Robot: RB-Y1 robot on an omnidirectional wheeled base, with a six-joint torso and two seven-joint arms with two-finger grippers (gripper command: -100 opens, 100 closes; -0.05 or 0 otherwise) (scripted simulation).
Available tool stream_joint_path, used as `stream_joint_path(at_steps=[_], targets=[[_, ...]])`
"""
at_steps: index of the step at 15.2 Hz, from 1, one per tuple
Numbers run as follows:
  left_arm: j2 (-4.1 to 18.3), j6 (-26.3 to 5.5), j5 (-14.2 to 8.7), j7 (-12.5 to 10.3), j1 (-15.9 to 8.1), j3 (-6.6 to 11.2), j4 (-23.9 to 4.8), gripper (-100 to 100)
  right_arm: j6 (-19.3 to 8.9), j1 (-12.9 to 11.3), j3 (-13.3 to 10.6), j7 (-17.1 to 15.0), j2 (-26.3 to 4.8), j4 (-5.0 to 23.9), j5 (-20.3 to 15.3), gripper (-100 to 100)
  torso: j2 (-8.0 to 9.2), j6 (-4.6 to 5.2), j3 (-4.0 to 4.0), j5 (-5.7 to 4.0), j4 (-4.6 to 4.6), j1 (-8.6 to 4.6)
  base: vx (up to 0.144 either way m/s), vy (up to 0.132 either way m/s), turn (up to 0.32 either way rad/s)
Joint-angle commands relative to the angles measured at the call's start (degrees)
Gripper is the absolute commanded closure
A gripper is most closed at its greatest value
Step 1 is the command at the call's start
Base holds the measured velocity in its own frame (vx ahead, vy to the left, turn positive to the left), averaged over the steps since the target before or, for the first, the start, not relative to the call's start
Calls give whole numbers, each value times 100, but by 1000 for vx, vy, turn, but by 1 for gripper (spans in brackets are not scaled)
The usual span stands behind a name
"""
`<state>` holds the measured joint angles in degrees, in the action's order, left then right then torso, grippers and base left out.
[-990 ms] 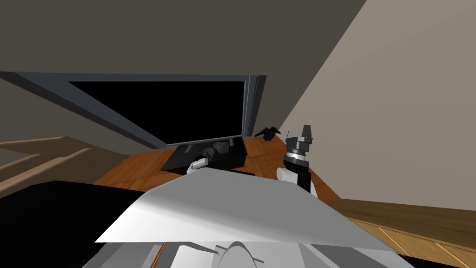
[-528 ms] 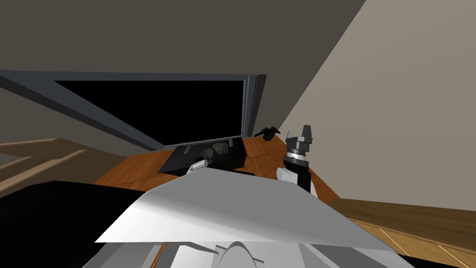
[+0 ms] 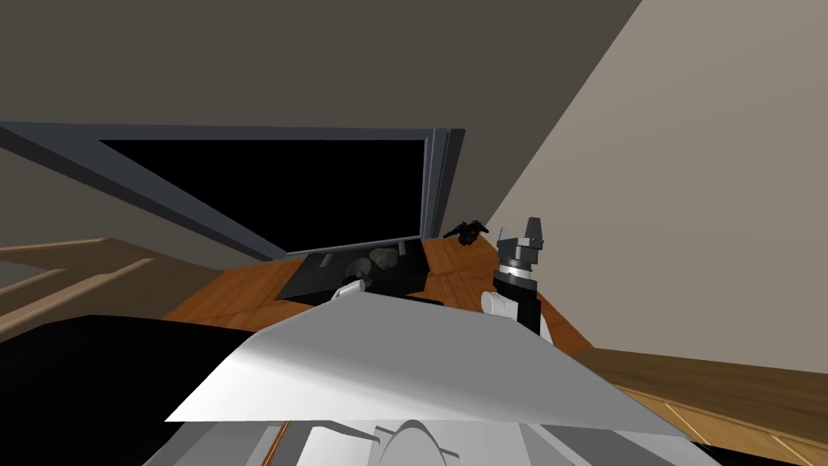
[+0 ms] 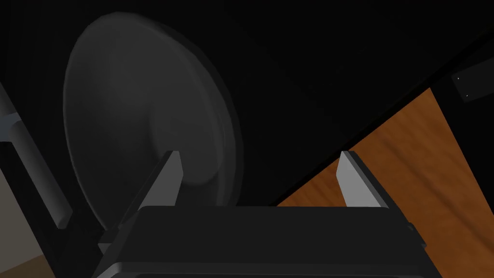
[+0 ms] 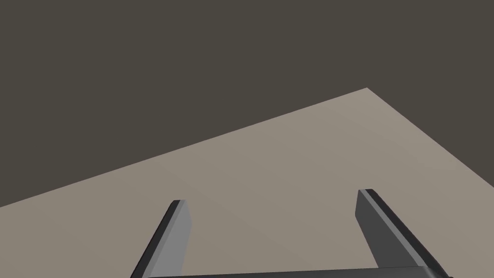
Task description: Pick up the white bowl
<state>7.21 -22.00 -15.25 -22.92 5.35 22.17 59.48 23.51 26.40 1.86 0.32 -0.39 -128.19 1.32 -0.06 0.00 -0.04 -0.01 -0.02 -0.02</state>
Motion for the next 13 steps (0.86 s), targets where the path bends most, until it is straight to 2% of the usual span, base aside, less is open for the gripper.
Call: stream_joint_path(at_steps=[1,4,6,7,12,13], targets=[[0,0,0,0,0,0,0,100,0,0,0,0,0,0,0,0,0,0,0,0,0,0,0,0,0],[46,32,3,-1,-25,25,37,100,0,0,0,0,0,0,0,0,3,10,-9,38,-20,-2,0,0,0],[-8,0,5,1,5,-1,3,100,0,0,0,0,0,0,0,0,-2,10,-11,37,-20,2,2,8,-2],[29,-148,-7,-28,39,22,157,100,0,0,0,0,0,0,0,0,-3,11,-13,39,-22,5,-11,11,-33],[117,-495,-35,-94,119,76,515,100,0,0,0,0,0,0,0,0,-1,10,-11,33,-21,1,-4,5,-17],[91,-387,-20,-75,90,64,407,100,0,0,0,0,0,0,0,0,-1,11,-10,31,-19,0,0,0,0]])
